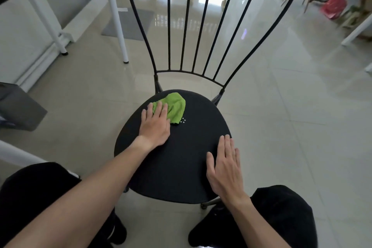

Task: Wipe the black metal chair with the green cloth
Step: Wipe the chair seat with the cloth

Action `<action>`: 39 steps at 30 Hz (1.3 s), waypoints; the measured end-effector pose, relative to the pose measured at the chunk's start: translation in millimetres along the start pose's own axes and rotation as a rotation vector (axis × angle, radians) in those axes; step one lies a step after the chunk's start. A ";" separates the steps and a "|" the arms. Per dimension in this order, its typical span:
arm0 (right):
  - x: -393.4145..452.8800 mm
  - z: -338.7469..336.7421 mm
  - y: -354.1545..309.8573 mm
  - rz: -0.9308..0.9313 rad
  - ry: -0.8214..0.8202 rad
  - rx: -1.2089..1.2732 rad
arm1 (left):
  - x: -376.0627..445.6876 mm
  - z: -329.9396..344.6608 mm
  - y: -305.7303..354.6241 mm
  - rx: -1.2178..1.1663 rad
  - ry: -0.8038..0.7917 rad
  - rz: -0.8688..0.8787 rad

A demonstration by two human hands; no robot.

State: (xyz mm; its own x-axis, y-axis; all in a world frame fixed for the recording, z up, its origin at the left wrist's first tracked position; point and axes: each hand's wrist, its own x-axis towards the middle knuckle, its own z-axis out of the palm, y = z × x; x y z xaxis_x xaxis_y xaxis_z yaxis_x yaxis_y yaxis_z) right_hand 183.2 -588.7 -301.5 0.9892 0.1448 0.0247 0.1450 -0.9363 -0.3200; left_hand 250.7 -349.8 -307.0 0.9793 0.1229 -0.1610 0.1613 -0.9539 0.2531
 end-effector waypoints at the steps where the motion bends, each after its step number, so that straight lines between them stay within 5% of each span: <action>1: 0.0 -2.3 1.6 0.006 0.004 0.006 | 11.2 1.1 9.8 0.008 -0.009 0.016; 10: 8.5 -18.8 28.9 0.096 -0.010 0.018 | 26.1 31.4 130.2 0.083 -0.092 0.395; 19: 6.5 -10.8 18.4 0.031 -0.081 -0.010 | -63.7 42.1 63.8 0.136 0.002 0.741; 31: -4.4 19.8 -55.7 -0.209 -0.150 -0.003 | -175.0 29.5 -32.1 0.074 -0.025 0.584; 39: -31.8 16.0 -51.3 -0.422 -0.104 -0.057 | -160.0 13.8 -50.0 -0.005 0.105 0.250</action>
State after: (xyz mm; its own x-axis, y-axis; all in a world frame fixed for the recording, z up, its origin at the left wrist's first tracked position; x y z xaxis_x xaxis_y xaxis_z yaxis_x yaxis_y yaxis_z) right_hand 144.0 -540.2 -301.0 0.8358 0.5471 0.0456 0.5399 -0.8039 -0.2495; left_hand 84.3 -325.5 -307.1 0.9961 -0.0884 0.0066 -0.0868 -0.9570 0.2768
